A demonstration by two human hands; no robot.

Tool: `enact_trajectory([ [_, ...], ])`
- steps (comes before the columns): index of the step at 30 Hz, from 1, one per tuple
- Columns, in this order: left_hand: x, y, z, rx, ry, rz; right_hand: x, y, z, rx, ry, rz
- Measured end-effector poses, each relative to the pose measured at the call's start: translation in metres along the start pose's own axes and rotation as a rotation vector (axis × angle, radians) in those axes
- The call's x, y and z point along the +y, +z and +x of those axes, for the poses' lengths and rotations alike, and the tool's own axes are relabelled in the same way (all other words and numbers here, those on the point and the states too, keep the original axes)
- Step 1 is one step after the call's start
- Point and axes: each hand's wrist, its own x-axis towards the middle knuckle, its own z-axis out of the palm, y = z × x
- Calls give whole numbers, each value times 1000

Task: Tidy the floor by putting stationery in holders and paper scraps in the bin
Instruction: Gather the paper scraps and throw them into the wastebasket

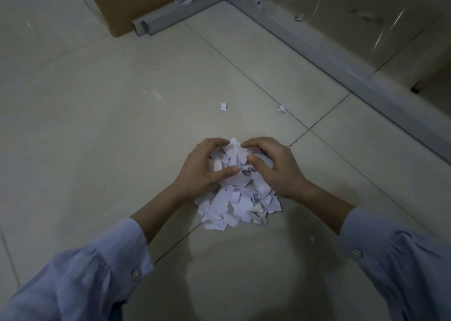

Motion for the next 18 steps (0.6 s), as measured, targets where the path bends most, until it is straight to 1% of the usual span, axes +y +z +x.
enact_trajectory([
  [2,1,-2,12,79,6,-4,2,-9,9,79,-33,-74],
  [4,2,-6,28,107,-25,17,9,-20,23,131,31,-139],
  [5,3,-7,37,96,-35,43,15,-26,31,130,84,-187],
  [9,2,-9,68,-13,-61,164,37,-47,53,-44,286,-364],
  [12,-1,-6,82,-102,-122,236,44,-52,60,-171,368,-442],
  [15,-2,-1,84,-162,-131,309,43,-48,58,-246,356,-465],
  [18,-3,-4,78,-195,-98,237,38,-44,46,-257,262,-406],
])
